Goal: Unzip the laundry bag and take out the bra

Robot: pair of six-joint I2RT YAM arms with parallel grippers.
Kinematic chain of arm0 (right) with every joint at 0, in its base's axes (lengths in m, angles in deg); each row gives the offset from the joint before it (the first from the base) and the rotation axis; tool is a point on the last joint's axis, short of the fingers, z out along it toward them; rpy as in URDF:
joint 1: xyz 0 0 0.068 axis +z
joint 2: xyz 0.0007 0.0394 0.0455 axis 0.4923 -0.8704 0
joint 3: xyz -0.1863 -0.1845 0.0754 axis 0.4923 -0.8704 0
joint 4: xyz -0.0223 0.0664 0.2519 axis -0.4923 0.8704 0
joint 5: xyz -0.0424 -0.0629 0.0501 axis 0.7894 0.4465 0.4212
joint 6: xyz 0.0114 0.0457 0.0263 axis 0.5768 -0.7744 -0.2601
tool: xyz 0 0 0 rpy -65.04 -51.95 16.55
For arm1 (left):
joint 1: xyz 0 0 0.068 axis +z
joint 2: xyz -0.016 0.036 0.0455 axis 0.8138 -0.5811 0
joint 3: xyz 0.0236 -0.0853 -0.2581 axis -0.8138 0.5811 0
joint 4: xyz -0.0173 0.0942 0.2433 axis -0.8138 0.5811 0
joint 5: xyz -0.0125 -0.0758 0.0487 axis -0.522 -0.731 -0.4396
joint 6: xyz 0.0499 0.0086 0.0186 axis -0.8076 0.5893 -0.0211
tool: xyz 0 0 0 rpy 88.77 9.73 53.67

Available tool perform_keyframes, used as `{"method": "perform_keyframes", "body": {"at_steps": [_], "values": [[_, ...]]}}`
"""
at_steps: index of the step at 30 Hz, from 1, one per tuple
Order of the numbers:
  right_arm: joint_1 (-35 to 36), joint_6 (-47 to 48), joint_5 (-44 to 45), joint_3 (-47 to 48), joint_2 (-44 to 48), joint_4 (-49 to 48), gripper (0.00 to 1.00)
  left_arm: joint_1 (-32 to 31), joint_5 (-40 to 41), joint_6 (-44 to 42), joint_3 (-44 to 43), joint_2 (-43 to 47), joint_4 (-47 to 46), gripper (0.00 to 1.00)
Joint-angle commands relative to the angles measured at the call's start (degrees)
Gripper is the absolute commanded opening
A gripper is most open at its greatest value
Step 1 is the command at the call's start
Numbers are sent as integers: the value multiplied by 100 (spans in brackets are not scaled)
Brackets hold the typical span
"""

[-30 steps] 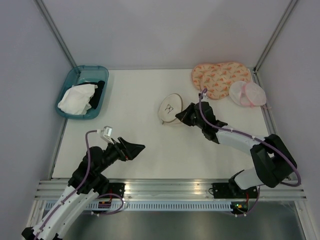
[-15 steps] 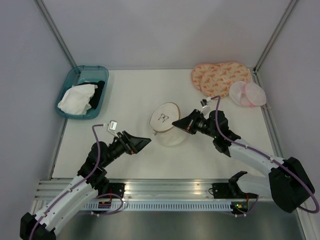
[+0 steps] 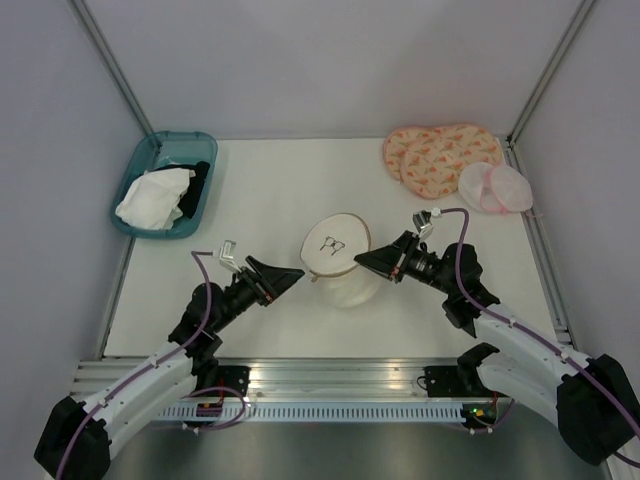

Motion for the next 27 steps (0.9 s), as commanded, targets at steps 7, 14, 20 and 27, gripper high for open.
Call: {"method": "perform_keyframes", "body": {"at_steps": [7,14,20,27], "values": [[-10,-469,-525,-405,431,-829,0,-21,157,836,63,-904,-1816,100],[-10,-610,-569,-572,353,-1233,0,-21,-141,1003,-175,-1484,-1993,100],[8,-628,-648,-651,90,-1681,0,-21,-291,1337,-263,-1704,-1976,98],[43,-654,-797,-765,-227,-2156,0,-21,-519,1460,-412,-2160,-2388,63]]}}
